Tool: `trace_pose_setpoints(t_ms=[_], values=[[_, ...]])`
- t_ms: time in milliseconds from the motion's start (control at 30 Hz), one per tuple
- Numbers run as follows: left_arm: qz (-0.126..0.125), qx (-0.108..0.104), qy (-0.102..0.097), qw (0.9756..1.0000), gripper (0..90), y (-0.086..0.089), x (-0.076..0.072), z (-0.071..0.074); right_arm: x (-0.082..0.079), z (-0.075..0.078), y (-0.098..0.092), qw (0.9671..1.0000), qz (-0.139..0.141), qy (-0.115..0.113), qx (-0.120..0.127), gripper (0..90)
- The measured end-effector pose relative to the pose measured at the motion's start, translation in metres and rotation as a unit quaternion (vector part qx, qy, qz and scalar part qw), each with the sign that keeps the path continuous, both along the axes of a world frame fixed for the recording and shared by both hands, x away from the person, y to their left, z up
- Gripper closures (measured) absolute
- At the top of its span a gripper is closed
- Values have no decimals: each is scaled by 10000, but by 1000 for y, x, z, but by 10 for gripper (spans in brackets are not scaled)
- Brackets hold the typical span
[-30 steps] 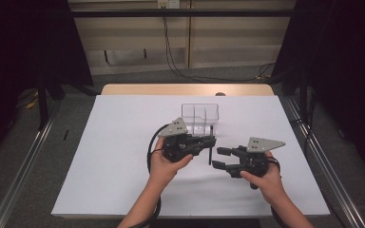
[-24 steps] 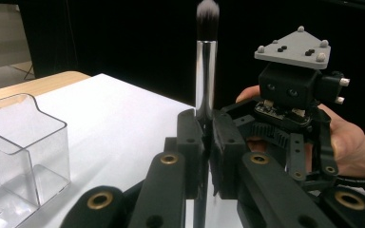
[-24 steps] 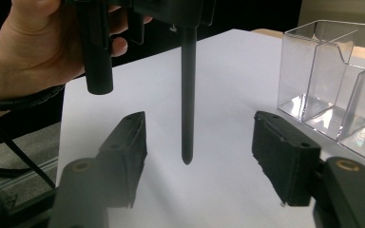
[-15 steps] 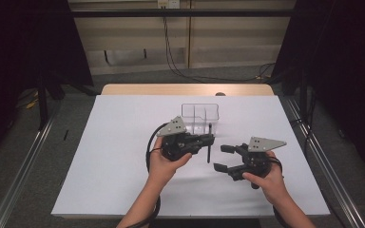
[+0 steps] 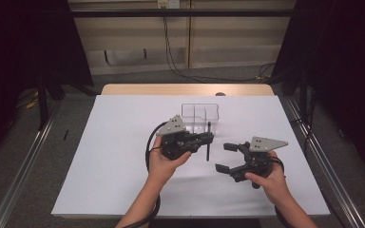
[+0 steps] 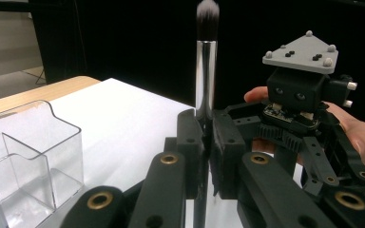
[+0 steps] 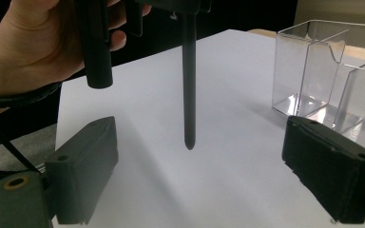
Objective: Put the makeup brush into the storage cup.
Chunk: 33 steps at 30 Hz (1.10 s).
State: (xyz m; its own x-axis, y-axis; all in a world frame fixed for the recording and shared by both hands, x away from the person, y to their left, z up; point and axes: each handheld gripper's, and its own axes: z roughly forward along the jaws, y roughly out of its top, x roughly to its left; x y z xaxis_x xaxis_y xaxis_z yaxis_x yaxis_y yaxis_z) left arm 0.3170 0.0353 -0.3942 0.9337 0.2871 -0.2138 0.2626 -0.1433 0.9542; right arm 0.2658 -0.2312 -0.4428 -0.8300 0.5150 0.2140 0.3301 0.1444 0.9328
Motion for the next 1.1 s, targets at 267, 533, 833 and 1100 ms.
trace_pose_setpoints(t_ms=[267, 533, 833, 1100], values=[[19, 26, -16, 10000, 838, 1, 0, 0, 1, 2, 1, 10000, 20, -23, -8, 93], [79, 4, -45, 10000, 838, 1, 4, 2, 1, 0, 3, 10000, 66, -5, -6, 62], [198, 32, -90, 9998, 838, 0, 11, 3, -1, 1, -1, 9999, 108, -25, -4, 46], [273, 33, -118, 9996, 838, 0, 17, 4, -3, 0, -7, 9999, 66, -69, 44, 45]])
